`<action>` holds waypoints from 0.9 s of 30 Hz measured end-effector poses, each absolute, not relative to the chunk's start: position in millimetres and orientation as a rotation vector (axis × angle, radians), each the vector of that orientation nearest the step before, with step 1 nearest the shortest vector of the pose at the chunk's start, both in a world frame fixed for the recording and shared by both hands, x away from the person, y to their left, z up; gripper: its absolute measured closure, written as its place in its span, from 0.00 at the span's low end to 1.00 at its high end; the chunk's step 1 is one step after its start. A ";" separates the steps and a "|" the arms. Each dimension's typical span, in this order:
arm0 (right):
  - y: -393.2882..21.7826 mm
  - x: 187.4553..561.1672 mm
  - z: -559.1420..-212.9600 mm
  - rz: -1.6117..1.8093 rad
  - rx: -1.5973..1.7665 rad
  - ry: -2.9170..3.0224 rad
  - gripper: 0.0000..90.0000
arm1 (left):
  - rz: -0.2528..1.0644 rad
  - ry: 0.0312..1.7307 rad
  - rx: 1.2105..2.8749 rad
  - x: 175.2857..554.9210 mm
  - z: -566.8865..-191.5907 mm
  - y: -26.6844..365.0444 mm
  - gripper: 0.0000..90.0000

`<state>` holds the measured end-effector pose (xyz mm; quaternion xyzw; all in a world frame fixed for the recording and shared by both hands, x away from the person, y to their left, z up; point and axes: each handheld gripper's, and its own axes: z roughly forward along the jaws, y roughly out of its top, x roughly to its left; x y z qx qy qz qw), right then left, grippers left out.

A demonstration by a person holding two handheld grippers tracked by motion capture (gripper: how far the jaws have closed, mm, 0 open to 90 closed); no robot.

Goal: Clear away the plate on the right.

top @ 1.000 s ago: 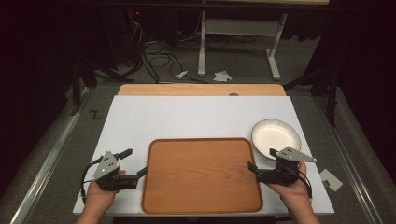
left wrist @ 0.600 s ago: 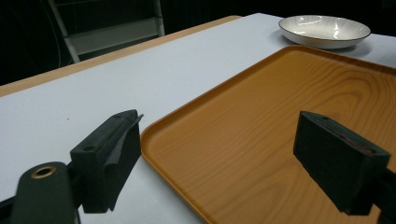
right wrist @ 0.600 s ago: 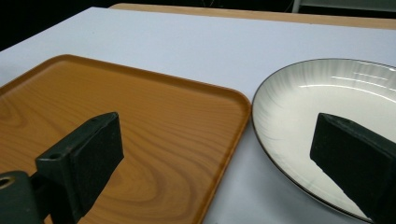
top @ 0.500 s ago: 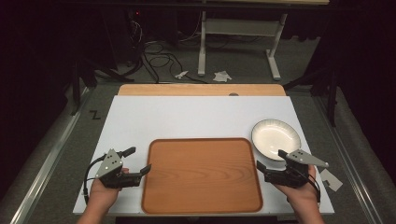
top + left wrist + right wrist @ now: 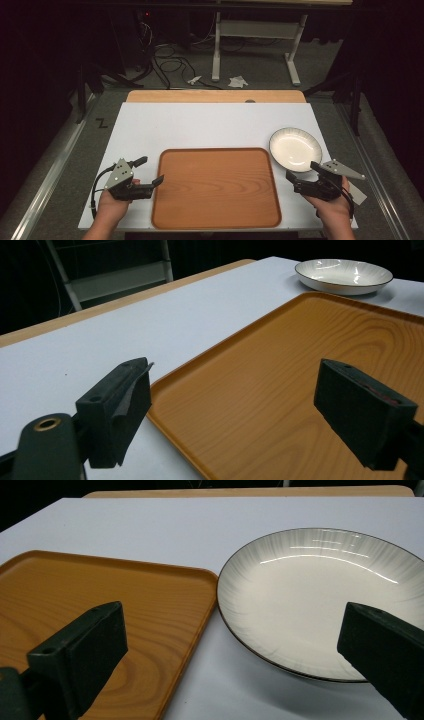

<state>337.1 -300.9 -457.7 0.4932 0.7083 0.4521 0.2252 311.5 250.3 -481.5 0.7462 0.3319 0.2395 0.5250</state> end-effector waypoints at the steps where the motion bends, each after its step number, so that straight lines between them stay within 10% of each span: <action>1: -302.9 337.6 -457.8 1.244 1.366 1.950 0.00 | 0.573 0.794 1.785 311.4 -481.6 250.3 0.18; 27: -349.8 349.9 -469.0 1.176 1.547 1.839 0.00 | 0.566 0.781 1.805 309.3 -481.6 250.1 0.18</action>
